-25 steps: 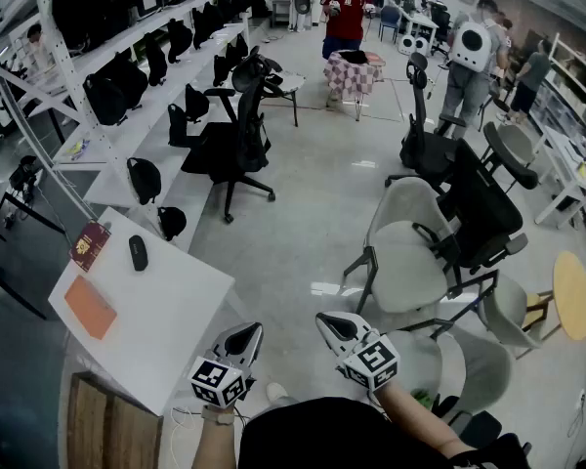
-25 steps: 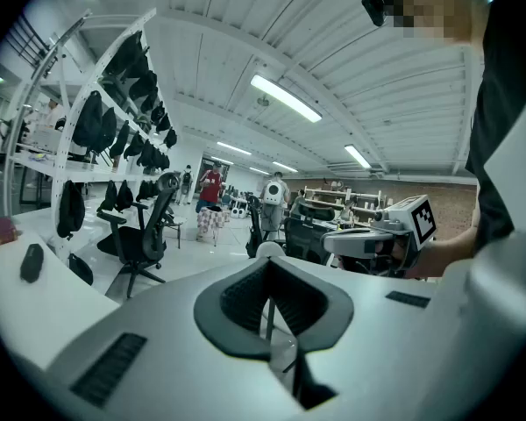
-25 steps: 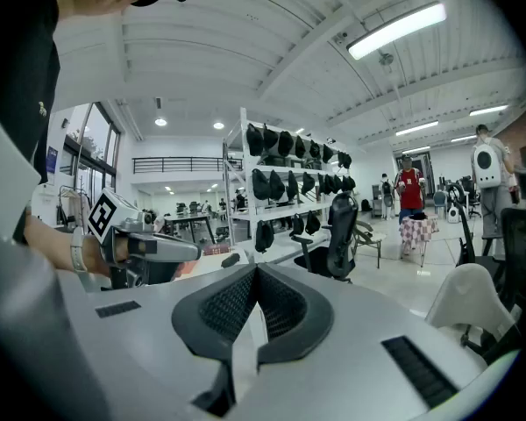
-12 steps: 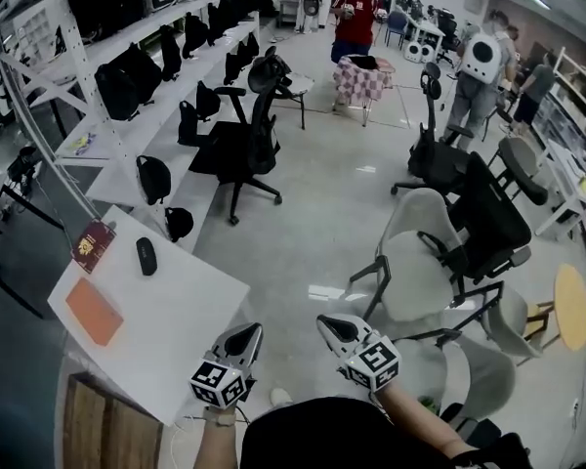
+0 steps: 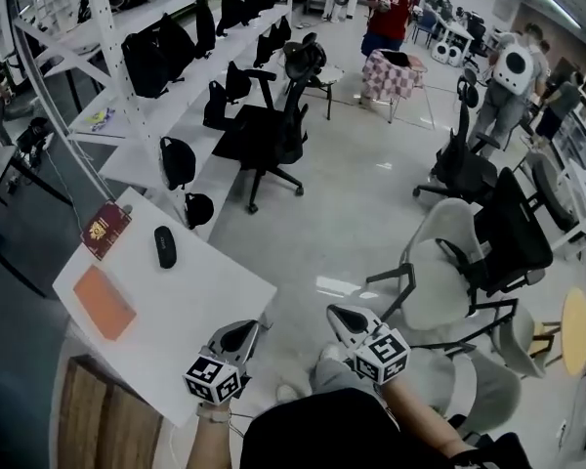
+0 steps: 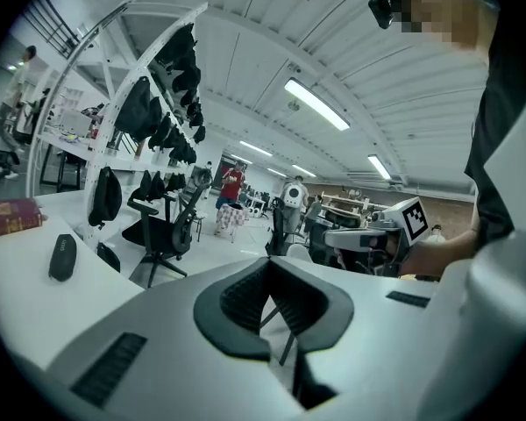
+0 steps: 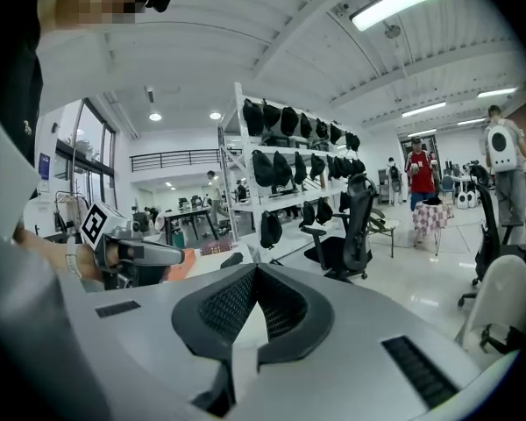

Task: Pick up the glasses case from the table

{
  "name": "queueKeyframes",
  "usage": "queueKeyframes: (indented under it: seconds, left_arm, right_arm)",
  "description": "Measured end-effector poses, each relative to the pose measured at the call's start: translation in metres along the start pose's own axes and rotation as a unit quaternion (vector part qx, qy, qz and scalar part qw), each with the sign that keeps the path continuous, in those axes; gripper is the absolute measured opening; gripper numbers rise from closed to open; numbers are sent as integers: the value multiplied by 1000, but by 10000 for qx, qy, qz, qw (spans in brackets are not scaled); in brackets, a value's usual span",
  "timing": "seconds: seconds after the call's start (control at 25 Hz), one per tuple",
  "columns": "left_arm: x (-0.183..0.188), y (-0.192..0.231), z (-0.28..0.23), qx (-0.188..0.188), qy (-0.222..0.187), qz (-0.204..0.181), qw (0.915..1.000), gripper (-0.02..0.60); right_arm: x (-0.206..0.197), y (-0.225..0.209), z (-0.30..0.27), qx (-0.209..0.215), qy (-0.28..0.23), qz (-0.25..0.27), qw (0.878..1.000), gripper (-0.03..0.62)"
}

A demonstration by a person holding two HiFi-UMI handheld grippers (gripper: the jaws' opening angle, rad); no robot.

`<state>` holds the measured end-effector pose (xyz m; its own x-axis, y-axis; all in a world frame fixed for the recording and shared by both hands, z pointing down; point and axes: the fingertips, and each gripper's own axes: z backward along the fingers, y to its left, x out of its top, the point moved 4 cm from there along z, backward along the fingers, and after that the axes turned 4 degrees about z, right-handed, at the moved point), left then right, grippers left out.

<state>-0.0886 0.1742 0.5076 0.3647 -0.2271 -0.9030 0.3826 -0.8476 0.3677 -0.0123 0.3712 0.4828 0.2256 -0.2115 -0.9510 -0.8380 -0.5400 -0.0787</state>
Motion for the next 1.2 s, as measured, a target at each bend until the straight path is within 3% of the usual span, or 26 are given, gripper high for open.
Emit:
queueKeyframes:
  seconds: [0.32, 0.64, 0.92, 1.2]
  left_arm:
    - [16, 59, -25, 485, 46, 250, 9985, 17]
    - [59, 123, -72, 1412, -130, 608, 9880, 17]
    - [78, 158, -80, 2391, -263, 830, 9671, 17]
    - [78, 166, -68, 3358, -488, 1137, 9338, 17]
  right_arm:
    - [21, -24, -91, 610, 143, 118, 9980, 28]
    - [53, -83, -199, 1738, 467, 113, 9836, 28]
    - [72, -96, -283, 2797, 714, 447, 9564, 29]
    - [77, -80, -342, 3834, 973, 864, 9144, 29]
